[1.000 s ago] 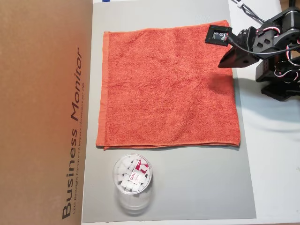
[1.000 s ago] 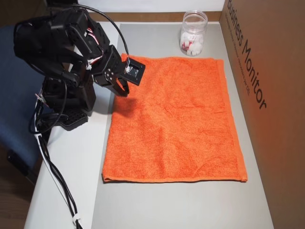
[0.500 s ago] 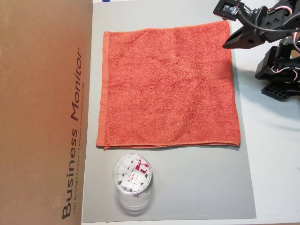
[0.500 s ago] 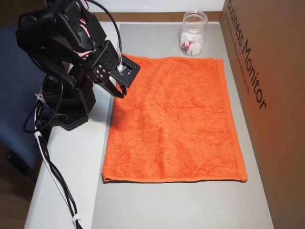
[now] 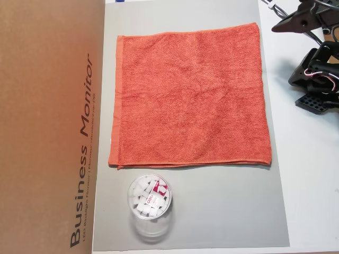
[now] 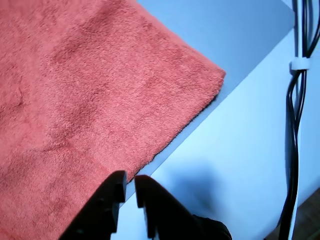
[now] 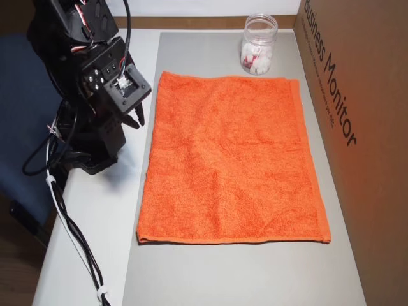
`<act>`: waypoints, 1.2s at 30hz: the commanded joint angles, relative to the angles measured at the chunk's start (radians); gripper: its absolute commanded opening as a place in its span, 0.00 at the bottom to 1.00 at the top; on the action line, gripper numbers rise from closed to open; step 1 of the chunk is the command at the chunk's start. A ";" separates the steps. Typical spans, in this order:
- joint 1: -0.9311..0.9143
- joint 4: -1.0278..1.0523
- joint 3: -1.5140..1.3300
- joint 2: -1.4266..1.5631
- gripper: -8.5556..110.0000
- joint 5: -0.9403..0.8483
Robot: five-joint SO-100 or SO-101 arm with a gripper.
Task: Fold the blanket.
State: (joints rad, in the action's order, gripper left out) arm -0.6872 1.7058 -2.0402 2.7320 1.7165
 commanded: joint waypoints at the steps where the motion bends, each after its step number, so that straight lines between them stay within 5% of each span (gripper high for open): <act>1: -0.100 -0.005 0.041 -0.003 0.07 -0.011; 10: -0.327 -0.005 0.037 -0.008 0.07 -0.012; 27: -0.446 -0.169 0.149 -0.336 0.08 -0.236; 36: -0.446 -0.258 0.132 -0.351 0.22 -0.235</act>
State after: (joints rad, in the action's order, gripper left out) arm -1.1275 1.4665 -1.9313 2.3807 1.4880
